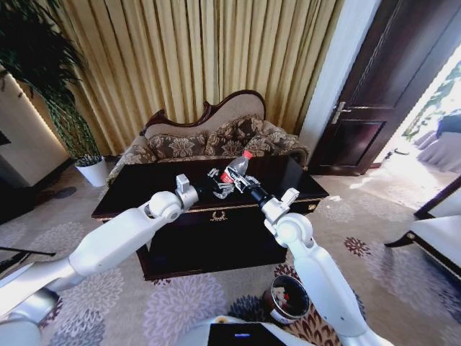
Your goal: Move to the front of the table and place the trash on the table into the trash bin.
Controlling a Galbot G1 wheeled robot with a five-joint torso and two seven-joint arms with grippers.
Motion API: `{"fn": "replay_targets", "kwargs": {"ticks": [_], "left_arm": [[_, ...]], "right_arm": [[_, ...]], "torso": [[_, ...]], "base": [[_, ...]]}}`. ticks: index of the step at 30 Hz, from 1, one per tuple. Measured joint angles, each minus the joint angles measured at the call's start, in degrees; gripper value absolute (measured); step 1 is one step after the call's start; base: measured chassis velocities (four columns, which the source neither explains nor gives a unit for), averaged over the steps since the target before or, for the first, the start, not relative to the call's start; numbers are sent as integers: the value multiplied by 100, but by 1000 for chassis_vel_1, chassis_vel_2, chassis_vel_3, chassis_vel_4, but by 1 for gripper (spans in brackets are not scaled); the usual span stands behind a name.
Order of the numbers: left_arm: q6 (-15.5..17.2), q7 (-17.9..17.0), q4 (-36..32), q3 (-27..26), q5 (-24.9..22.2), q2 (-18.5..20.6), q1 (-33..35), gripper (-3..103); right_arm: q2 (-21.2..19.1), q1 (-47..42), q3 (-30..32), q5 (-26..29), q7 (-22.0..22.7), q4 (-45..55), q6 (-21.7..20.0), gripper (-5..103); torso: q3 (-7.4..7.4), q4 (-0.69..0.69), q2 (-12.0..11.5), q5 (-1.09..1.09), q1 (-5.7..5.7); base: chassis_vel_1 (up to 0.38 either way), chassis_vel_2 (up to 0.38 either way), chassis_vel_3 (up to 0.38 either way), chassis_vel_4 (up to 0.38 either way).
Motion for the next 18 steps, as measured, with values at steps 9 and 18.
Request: {"fn": "replay_targets", "kwargs": {"ticks": [9, 18], "left_arm": [[206, 36, -265, -95, -309, 75, 240, 100], [271, -23, -546, -246, -375, 288, 488, 100]], "right_arm": [[11, 4, 10, -74, -3, -87, 35, 28], [48, 26, -26, -98, -16, -144, 36, 27]], "torso": [[0, 0, 0, 1, 0], [0, -1, 0, 0, 0]], "base": [[0, 0, 0, 0], [0, 0, 0, 0]]}}
